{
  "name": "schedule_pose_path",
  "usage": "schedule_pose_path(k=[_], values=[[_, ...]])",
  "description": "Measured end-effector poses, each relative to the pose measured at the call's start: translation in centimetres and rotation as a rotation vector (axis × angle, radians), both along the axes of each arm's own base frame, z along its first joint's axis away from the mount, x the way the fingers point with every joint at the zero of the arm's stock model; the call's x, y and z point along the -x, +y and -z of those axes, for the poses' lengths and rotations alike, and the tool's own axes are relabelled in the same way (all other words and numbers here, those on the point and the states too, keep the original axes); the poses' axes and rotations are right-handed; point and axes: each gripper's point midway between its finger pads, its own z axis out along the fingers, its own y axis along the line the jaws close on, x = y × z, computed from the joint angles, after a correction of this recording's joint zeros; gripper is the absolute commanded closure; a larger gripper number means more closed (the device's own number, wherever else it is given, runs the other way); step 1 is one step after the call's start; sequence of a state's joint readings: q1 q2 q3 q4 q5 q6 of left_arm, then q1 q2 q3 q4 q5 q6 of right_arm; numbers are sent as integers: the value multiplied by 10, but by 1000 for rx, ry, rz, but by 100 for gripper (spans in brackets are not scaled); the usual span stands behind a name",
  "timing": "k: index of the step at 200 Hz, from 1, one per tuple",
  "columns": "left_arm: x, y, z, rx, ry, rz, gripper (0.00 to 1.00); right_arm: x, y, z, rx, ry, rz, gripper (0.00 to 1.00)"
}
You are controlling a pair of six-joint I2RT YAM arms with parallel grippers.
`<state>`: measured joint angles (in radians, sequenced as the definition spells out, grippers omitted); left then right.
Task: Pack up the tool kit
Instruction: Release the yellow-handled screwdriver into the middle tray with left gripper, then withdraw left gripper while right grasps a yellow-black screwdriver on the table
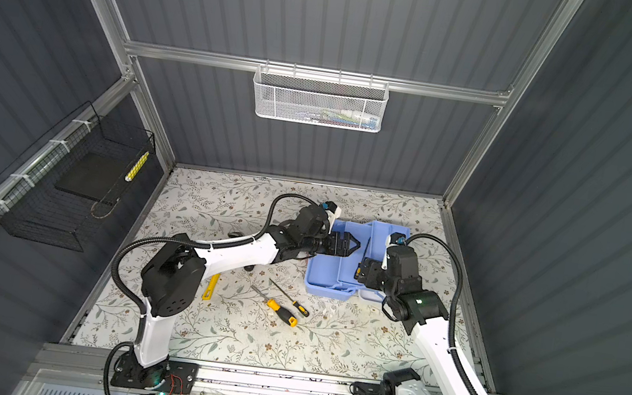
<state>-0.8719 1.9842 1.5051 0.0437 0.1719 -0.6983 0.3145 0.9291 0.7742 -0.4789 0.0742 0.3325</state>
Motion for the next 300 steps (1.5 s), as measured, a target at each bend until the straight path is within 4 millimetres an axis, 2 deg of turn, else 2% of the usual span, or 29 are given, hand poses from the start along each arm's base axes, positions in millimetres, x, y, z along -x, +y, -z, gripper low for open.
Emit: schedule_pose_path(k=[26, 47, 93, 124, 145, 173, 199, 243, 300], values=[[6, 24, -16, -29, -62, -37, 0, 4, 23, 1, 0, 1, -84, 26], [10, 45, -19, -71, -98, -72, 0, 8, 45, 1, 5, -8, -171, 31], [12, 98, 3, -175, -98, -166, 0, 24, 100, 14, 52, 6, -379, 34], [0, 155, 22, -232, -62, -278, 0, 38, 134, 36, 99, 46, -503, 41], [-4, 190, 27, -270, -53, -357, 0, 47, 153, 57, 135, 90, -566, 45], [-3, 222, 24, -301, -61, -434, 0, 59, 172, 82, 177, 150, -631, 48], [-3, 250, 27, -329, -53, -494, 0, 62, 183, 100, 207, 190, -659, 50], [-2, 282, 38, -373, -22, -558, 0, 65, 189, 118, 243, 239, -681, 56], [3, 286, 46, -394, -5, -557, 0, 74, 196, 130, 280, 276, -722, 63]])
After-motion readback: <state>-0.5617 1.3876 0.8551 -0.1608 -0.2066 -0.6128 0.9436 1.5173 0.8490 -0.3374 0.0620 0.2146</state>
